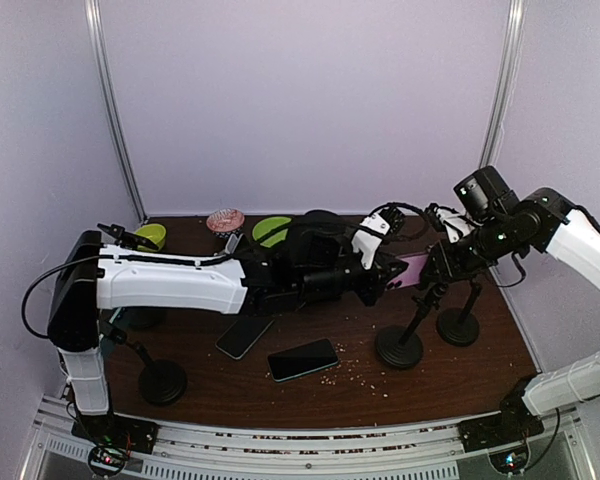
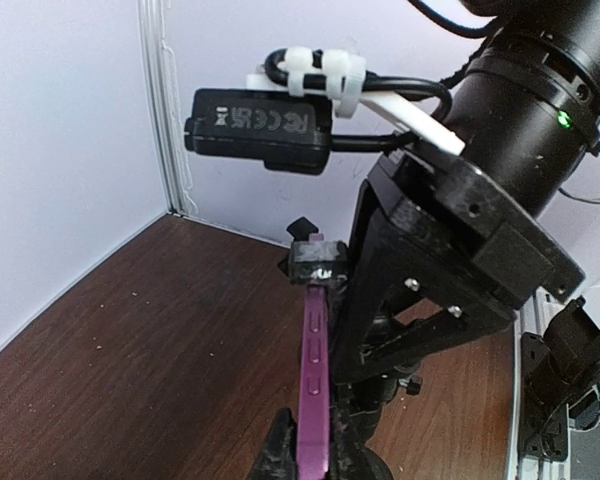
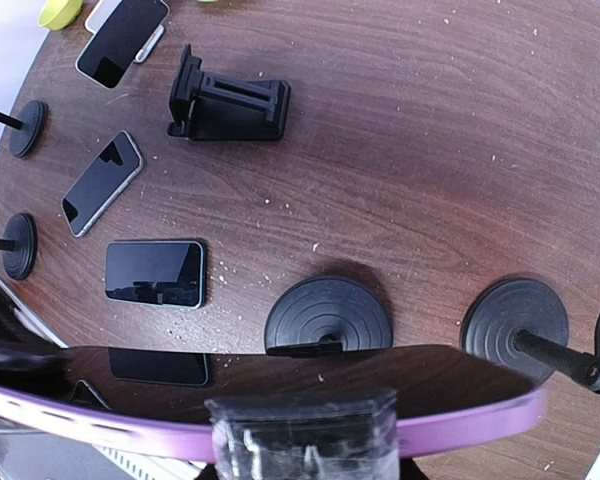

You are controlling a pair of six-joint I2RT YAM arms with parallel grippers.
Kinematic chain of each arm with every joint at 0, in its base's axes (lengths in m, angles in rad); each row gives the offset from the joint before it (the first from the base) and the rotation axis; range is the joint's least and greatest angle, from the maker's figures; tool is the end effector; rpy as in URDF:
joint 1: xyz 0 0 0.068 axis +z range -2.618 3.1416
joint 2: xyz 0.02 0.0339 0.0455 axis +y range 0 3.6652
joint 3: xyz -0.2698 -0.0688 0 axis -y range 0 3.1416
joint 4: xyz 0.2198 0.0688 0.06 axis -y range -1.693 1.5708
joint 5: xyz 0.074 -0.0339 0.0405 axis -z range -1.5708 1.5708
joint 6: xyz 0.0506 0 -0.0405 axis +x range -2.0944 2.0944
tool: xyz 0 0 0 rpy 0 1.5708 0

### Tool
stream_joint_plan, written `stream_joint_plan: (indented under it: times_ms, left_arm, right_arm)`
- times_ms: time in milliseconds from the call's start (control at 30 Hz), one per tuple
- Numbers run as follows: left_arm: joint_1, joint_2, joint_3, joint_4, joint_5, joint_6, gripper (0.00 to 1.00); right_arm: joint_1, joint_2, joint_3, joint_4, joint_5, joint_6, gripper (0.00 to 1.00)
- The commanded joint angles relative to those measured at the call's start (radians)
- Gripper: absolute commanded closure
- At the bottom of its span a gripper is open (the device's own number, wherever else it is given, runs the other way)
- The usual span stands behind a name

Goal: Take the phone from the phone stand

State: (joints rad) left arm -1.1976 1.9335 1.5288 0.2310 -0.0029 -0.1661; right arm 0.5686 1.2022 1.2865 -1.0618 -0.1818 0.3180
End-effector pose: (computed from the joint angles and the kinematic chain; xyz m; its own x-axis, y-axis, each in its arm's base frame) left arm 0.1694 -0.4321 0.3128 -0.2159 0.0980 -0.9715 0.9069 0.3888 -0.1624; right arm 0.1686 0.1186 0.3409 -0.8558 -0.1819 -0.4842 -0.3655 0.8751 0.3172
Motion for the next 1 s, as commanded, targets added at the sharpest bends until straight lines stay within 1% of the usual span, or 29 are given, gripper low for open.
stream_joint_plan:
  times_ms: [0,300,400,633,733,867,967]
  left_arm:
    - [0.003,-0.092,-0.073,-0.015,-0.009,0.007,1.00]
    - [0.010,-0.201,-0.204,0.003,-0.021,0.007,1.00]
    - [0.012,-0.232,-0.240,0.004,-0.032,0.004,1.00]
    - [0.026,-0.318,-0.304,-0.020,-0.054,-0.004,1.00]
    - [0.026,-0.355,-0.330,-0.050,-0.068,-0.004,1.00]
    - [0.028,-0.397,-0.376,-0.049,-0.076,-0.007,1.00]
    - [0.027,-0.413,-0.397,-0.062,-0.082,-0.019,1.00]
  right_arm:
    - [-0.007,0.005,0.083,0.053,0.072,0.018,1.00]
    - [-0.007,0.057,0.163,0.020,0.101,0.033,1.00]
    - [-0.006,0.066,0.174,0.013,0.128,0.033,1.00]
    - [-0.012,0.124,0.265,-0.049,0.208,0.002,1.00]
    - [-0.026,0.152,0.287,-0.050,0.218,-0.014,1.00]
    - [-0.048,0.201,0.344,-0.056,0.235,-0.030,1.00]
    - [-0.087,0.249,0.396,-0.055,0.249,-0.040,1.00]
